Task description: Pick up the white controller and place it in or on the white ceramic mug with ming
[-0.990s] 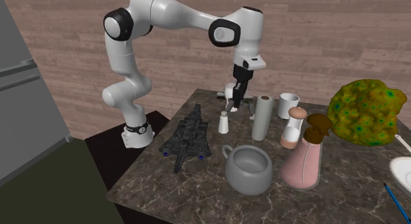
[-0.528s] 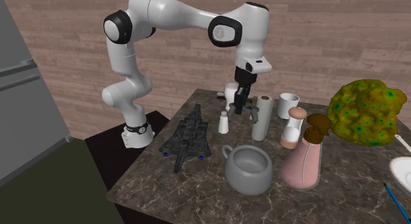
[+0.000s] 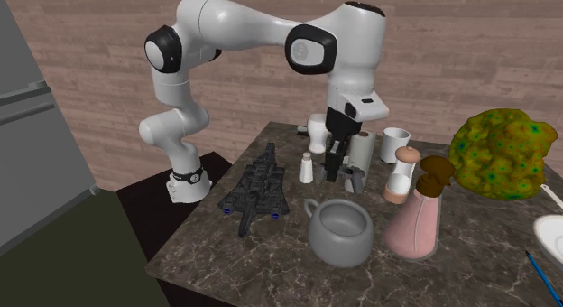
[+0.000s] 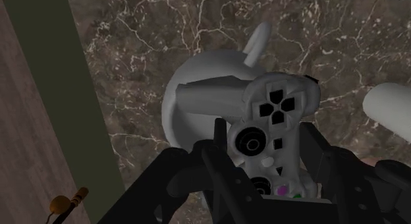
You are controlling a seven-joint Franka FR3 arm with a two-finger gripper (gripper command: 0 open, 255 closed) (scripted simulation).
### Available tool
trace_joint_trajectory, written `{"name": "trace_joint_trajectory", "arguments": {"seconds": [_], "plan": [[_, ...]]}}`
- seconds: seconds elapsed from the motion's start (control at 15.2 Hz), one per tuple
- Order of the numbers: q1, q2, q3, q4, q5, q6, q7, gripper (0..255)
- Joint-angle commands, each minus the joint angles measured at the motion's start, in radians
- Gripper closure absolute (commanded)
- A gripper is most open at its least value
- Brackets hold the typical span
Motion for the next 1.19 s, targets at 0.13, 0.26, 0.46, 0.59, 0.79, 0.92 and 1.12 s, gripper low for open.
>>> {"name": "trace_joint_trajectory", "arguments": {"seconds": [0.13,0.26,0.46,0.59,0.79,0.92,1.12], "plan": [[-0.011,0.036,-0.009,0.027,-0.006,0.009,-0.022,255],[-0.012,0.035,-0.010,-0.002,-0.006,0.037,-0.021,255],[-0.014,0.034,-0.010,-0.044,-0.007,0.077,-0.021,255],[-0.015,0.035,-0.011,-0.070,-0.007,0.104,-0.020,255],[-0.016,0.038,-0.012,-0.106,-0.008,0.143,-0.018,255],[-0.016,0.041,-0.012,-0.128,-0.009,0.168,-0.017,255],[-0.016,0.041,-0.012,-0.131,-0.009,0.171,-0.017,255]]}}
